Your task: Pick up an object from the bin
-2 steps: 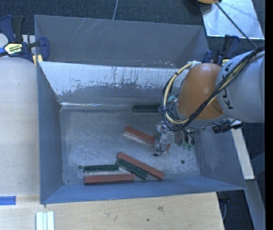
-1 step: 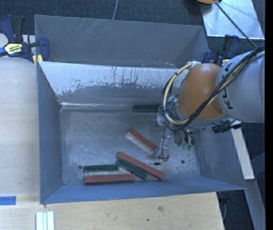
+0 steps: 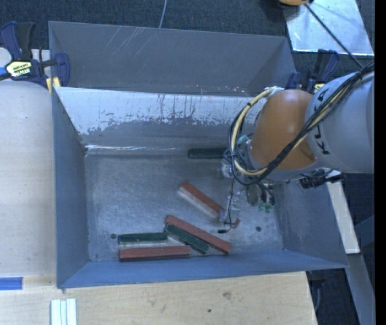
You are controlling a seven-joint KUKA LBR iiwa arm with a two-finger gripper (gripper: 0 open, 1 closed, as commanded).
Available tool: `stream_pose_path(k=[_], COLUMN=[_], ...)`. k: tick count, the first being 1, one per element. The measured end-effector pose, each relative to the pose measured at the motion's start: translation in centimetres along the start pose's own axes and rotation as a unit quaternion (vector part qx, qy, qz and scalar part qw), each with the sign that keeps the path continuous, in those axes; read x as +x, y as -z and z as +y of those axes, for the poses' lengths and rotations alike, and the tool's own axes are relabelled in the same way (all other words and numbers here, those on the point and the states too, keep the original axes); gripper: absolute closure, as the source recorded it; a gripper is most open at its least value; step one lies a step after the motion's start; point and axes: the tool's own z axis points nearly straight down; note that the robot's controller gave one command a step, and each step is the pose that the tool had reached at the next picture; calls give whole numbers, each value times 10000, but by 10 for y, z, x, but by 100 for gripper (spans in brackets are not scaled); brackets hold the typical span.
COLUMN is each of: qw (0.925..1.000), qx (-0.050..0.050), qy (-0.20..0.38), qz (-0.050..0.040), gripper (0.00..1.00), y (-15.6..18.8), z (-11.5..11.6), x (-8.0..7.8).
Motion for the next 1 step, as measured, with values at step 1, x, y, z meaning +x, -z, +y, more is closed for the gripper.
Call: stream_pose_path(k=[1], qw=[9966], qx=[4], qy=[-825], qz=[3], gripper=[100], y=[1], z=[45], x=[12])
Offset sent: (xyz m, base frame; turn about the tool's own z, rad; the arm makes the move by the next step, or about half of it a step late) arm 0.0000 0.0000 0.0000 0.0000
